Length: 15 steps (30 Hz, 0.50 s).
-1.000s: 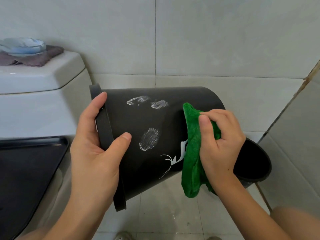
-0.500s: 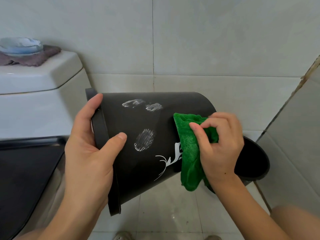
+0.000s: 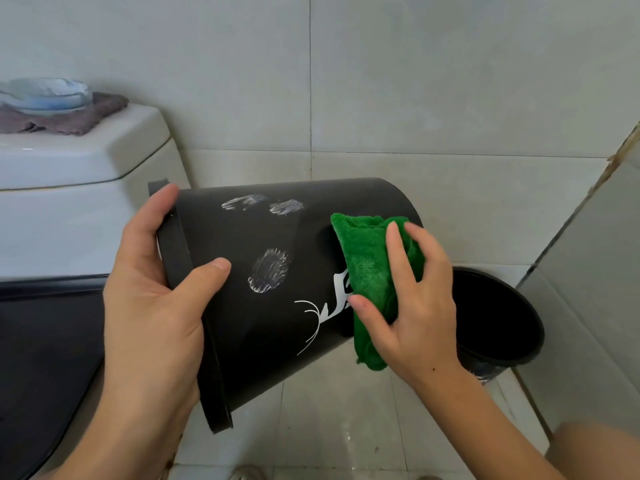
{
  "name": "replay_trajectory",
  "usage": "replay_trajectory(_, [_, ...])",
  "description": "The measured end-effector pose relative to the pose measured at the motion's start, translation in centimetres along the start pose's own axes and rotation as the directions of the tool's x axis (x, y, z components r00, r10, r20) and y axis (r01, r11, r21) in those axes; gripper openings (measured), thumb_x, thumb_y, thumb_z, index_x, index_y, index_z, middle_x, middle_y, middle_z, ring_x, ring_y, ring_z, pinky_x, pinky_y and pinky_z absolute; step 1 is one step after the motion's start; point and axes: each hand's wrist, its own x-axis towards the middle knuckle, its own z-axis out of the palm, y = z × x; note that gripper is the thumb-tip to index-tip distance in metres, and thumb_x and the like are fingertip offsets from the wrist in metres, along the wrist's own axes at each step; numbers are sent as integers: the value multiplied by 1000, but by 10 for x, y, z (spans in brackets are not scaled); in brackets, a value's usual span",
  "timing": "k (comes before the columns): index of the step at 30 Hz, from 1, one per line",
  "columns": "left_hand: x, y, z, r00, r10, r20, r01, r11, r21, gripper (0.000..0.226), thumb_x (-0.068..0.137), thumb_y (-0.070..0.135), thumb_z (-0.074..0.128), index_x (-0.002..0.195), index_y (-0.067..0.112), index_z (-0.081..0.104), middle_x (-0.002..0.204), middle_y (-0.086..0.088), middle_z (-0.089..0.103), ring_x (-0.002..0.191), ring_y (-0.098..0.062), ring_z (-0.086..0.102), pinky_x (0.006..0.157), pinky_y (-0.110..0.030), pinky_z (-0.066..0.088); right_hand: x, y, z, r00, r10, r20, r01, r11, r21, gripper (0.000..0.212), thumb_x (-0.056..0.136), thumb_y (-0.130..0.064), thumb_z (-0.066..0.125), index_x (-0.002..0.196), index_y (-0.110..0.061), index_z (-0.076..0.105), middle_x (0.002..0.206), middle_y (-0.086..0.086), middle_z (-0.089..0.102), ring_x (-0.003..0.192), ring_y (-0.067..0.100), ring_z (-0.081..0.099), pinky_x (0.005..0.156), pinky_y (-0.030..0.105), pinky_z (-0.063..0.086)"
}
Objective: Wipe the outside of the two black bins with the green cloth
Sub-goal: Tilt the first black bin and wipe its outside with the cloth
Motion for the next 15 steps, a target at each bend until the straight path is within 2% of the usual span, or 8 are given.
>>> replay_trajectory(2, [0, 1, 1, 1000, 9, 7, -9, 1000, 4, 67, 85, -15, 54, 127, 37, 55, 111, 23, 69, 100, -3, 68, 86, -33, 58, 1, 1, 0, 999, 28, 39, -30, 999, 31, 71, 92, -61, 41, 149, -21, 23, 152, 11, 25, 141, 20, 27, 108, 24, 29])
replay_trajectory(5, [-2, 2, 4, 999, 20, 29, -20, 1000, 12, 67, 85, -18, 53, 125, 36, 54, 104, 28, 69, 94, 2, 68, 81, -25, 58, 3, -1, -1, 996, 81, 35, -83, 994, 67, 75, 87, -59, 51, 147, -23, 24, 155, 9, 23, 139, 23, 34, 97, 24, 39])
replay_trajectory(7, [-3, 1, 5, 999, 28, 42, -29, 999, 17, 68, 85, -19, 53, 125, 35, 54, 104, 29, 68, 94, 3, 68, 82, -26, 58, 6, -5, -1, 994, 109, 11, -109, 992, 68, 70, 85, -55, 53, 143, -24, 30, 153, 9, 27, 132, 25, 44, 89, 23, 41])
replay_trajectory(11, [-5, 1, 5, 995, 78, 69, -81, 996, 40, 70, 82, -18, 58, 126, 36, 53, 110, 27, 68, 100, 1, 67, 87, -29, 56, 11, -12, 0, 990, 112, -84, -102, 988, 112, 50, 87, -45, 56, 129, -21, 45, 138, 14, 44, 120, 26, 52, 91, 10, 36])
replay_trajectory(13, [-7, 2, 7, 989, 113, 97, -120, 991, 65, 68, 76, -8, 63, 126, 38, 53, 114, 27, 66, 105, 1, 65, 89, -25, 55, 10, -17, 2, 990, 54, -126, -37, 990, 134, 40, 90, -39, 56, 123, -17, 49, 129, 17, 51, 117, 29, 54, 98, 19, 41])
replay_trajectory(15, [-9, 0, 9, 985, 129, 118, -139, 987, 79, 66, 73, 0, 60, 125, 39, 52, 117, 26, 66, 107, 0, 64, 91, -23, 53, 3, -26, 6, 988, -72, -140, 91, 986, 136, 36, 93, -35, 55, 122, -13, 51, 126, 17, 52, 118, 33, 54, 104, 30, 41])
